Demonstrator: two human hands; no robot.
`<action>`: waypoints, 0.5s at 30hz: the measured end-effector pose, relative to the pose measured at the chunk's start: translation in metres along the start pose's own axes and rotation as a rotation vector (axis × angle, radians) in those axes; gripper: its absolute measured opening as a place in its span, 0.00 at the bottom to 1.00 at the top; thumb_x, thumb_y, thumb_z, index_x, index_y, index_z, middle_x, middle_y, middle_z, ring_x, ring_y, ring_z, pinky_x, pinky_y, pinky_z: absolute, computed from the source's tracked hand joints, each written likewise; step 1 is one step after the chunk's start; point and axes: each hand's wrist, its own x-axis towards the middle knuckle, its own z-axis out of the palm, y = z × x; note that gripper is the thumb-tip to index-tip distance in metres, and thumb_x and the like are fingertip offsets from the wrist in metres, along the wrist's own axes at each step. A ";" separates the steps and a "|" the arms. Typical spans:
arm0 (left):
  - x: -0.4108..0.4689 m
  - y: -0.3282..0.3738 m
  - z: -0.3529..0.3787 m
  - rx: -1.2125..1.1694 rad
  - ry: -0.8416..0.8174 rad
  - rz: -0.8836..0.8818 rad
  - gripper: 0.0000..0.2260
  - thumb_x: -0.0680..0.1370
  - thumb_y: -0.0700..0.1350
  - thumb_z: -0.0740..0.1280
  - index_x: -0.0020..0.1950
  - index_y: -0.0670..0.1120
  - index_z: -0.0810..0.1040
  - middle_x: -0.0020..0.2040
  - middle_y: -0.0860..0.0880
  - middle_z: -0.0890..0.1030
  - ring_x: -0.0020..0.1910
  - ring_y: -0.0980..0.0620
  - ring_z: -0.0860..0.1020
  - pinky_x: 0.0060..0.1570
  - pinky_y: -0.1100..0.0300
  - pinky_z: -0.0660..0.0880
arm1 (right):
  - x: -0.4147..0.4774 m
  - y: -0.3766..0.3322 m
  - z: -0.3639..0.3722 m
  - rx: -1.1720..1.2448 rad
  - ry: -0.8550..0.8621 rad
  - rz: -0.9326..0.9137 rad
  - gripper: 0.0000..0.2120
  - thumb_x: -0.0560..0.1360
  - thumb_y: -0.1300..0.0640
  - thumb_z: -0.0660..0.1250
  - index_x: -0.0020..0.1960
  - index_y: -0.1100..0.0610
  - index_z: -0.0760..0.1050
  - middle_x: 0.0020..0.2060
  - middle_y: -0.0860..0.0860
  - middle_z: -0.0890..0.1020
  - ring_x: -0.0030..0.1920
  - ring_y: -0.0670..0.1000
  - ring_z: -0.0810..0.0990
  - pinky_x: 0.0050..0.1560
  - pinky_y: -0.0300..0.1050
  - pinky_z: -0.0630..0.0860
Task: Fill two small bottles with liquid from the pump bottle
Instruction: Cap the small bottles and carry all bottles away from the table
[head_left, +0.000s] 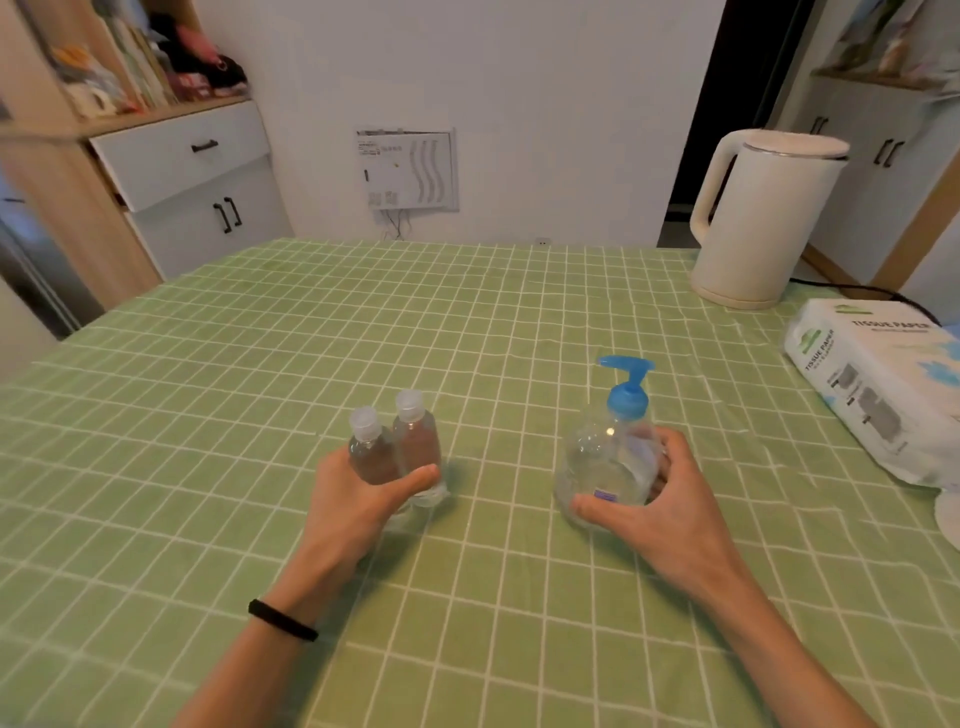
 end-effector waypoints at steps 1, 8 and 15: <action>-0.008 0.004 -0.005 -0.008 0.006 0.001 0.15 0.67 0.43 0.82 0.52 0.47 0.86 0.48 0.49 0.90 0.47 0.49 0.89 0.49 0.54 0.86 | -0.003 -0.004 0.005 0.028 -0.036 -0.007 0.44 0.52 0.38 0.85 0.65 0.35 0.71 0.56 0.37 0.86 0.51 0.40 0.88 0.56 0.49 0.85; -0.092 0.031 -0.053 -0.068 0.165 -0.019 0.21 0.65 0.48 0.82 0.57 0.49 0.86 0.54 0.45 0.89 0.54 0.44 0.87 0.62 0.38 0.80 | -0.037 -0.045 0.056 0.342 -0.287 -0.054 0.36 0.58 0.40 0.83 0.65 0.36 0.78 0.59 0.41 0.88 0.56 0.47 0.89 0.48 0.42 0.86; -0.196 0.040 -0.095 -0.061 0.395 -0.092 0.22 0.65 0.45 0.82 0.58 0.43 0.84 0.55 0.42 0.88 0.58 0.42 0.86 0.65 0.36 0.77 | -0.079 -0.075 0.112 0.529 -0.649 -0.062 0.37 0.61 0.33 0.84 0.68 0.40 0.82 0.64 0.54 0.88 0.64 0.59 0.87 0.68 0.67 0.80</action>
